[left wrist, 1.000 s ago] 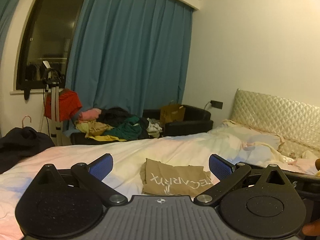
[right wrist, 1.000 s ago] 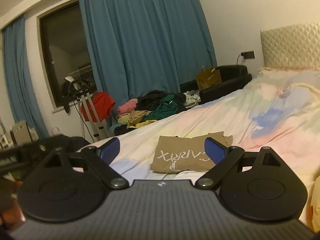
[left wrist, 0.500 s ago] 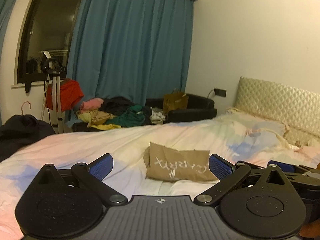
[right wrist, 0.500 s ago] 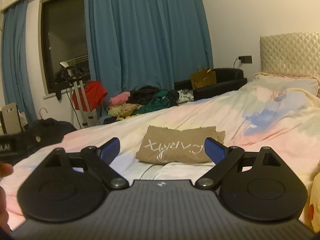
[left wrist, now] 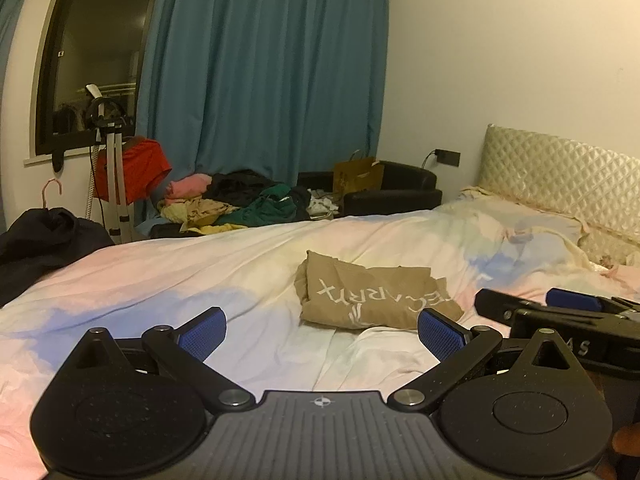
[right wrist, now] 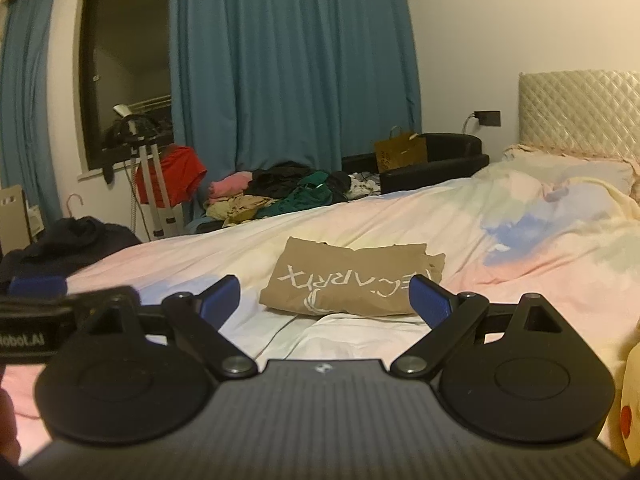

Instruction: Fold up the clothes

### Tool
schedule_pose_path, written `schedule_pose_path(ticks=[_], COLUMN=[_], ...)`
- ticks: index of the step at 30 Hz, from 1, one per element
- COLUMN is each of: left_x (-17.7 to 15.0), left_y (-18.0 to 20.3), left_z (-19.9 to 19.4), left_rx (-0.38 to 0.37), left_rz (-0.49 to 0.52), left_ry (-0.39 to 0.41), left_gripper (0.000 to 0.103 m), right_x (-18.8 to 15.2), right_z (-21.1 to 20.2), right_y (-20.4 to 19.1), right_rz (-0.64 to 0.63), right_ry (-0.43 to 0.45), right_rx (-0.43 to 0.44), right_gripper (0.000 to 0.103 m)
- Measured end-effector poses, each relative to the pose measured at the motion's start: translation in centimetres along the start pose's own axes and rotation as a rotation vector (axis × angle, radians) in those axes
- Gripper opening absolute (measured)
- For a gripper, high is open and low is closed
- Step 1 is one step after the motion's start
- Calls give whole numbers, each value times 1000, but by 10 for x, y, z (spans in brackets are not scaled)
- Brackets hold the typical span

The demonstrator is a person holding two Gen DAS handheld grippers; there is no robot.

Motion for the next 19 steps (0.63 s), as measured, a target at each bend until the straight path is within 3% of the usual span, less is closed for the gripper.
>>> schedule_pose_path(ticks=[19], left_x=[0], left_y=[-4], left_z=[-1], left_rx=[25], left_rz=[-16], left_ry=[-9], left_gripper=[103], right_x=[-1], right_z=[0], right_y=[0], right_rz=[1], right_ry=[-12], right_rx=[-11], right_gripper=[93])
Point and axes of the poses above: each gripper's, at about its wrist camera, not at the fingertips, and z roughly the way its jaws point, y to its right, x to its top, the point moved 3 cm from there along z, roughly the way its jaws point, and after that the axes turned 6 degrees about z, right-handed, at the moved point
